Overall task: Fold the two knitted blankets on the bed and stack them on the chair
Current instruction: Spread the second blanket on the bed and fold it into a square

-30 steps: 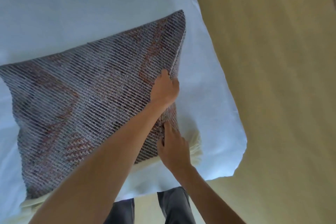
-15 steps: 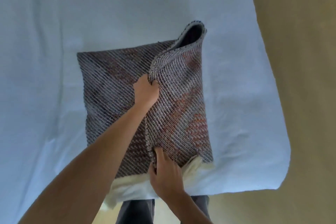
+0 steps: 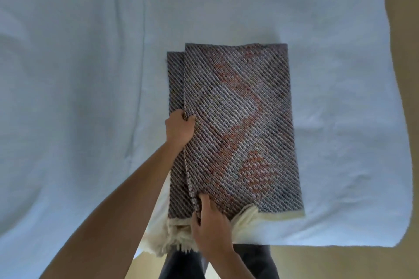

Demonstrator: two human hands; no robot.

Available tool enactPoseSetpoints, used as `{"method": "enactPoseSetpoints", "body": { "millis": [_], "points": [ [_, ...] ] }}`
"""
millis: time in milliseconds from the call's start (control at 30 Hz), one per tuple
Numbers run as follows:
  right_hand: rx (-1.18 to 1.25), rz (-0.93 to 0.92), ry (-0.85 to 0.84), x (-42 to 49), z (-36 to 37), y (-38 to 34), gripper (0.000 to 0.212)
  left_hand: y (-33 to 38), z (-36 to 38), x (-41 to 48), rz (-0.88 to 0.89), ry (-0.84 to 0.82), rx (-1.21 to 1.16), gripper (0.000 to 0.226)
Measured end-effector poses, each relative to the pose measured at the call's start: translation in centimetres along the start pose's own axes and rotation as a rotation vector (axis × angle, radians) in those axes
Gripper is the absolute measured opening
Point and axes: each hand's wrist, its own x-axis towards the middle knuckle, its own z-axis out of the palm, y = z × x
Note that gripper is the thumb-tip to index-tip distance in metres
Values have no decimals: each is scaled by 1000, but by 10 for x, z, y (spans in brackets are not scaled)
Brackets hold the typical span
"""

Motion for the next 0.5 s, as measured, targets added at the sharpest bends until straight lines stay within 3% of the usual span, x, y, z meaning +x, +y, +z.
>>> {"method": "enactPoseSetpoints", "body": {
  "millis": [267, 500],
  "points": [
    [34, -26, 44, 1, 14, -15, 39, -17, -12, 9, 103, 35, 24, 24],
    [124, 21, -9, 3, 26, -16, 42, -43, -18, 12, 45, 70, 19, 25]
  ]
}}
